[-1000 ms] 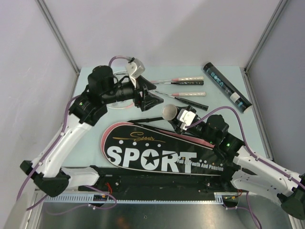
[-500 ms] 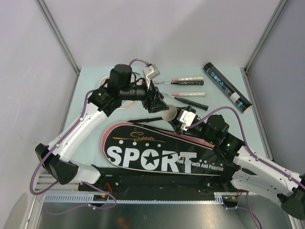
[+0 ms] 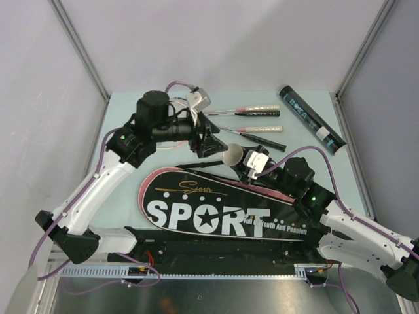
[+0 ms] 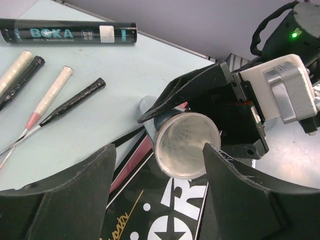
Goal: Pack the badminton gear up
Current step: Close the lid on the shuttle tube.
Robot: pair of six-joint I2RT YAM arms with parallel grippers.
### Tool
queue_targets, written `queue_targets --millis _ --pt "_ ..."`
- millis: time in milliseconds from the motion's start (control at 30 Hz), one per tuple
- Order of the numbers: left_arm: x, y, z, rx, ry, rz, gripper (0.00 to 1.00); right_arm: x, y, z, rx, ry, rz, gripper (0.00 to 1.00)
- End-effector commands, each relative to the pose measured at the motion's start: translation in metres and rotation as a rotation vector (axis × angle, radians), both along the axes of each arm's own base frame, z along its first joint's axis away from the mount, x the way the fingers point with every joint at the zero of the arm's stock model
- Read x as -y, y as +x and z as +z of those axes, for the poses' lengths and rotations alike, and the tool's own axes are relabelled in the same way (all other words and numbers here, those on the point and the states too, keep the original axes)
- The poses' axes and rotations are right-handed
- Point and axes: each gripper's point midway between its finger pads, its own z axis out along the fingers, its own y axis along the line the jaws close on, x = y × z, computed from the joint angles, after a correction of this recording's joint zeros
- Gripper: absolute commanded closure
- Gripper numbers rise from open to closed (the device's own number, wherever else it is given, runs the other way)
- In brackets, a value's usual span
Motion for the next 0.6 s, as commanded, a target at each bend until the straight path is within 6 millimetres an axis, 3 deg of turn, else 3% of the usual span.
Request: queue_targets --millis 0,100,167,200,267,367,433,533,567 --pt "0.030 -0.002 -0.024 0.026 0.083 -0.037 0.24 -0.004 -0.003 0.047 0.078 0.112 0.023 0.96" --pt "0.051 0.019 -0.074 -0.051 0.190 0.009 0.30 -0.004 -0.009 0.055 0.100 0.131 0.031 0.97" --pt "0.060 0.013 -0.091 -0.102 0.208 -0.046 0.35 -0.005 -0.010 0.060 0.126 0.135 0.022 0.97" --pt "0.060 0.010 -0.090 -0.105 0.201 -0.058 0.35 -0.004 -0.009 0.061 0.131 0.133 0.014 0.97" --pt "0.056 0.013 -0.079 -0.071 0.190 -0.036 0.35 -0.003 -0.010 0.063 0.139 0.141 0.013 0.97" --pt "0.041 0.018 -0.039 -0.011 0.115 -0.012 0.31 -0.005 -0.007 0.059 0.131 0.128 0.015 0.97" --pt "0.021 0.020 -0.009 0.027 0.056 0.027 0.27 -0.005 -0.005 0.050 0.110 0.105 0.008 0.97" --pt "-0.006 0.022 0.015 0.078 0.015 0.086 0.25 -0.003 -0.004 0.046 0.100 0.090 -0.005 0.97" --pt "-0.012 0.023 0.015 0.075 0.015 0.102 0.25 -0.003 -0.003 0.046 0.101 0.089 -0.006 0.97"
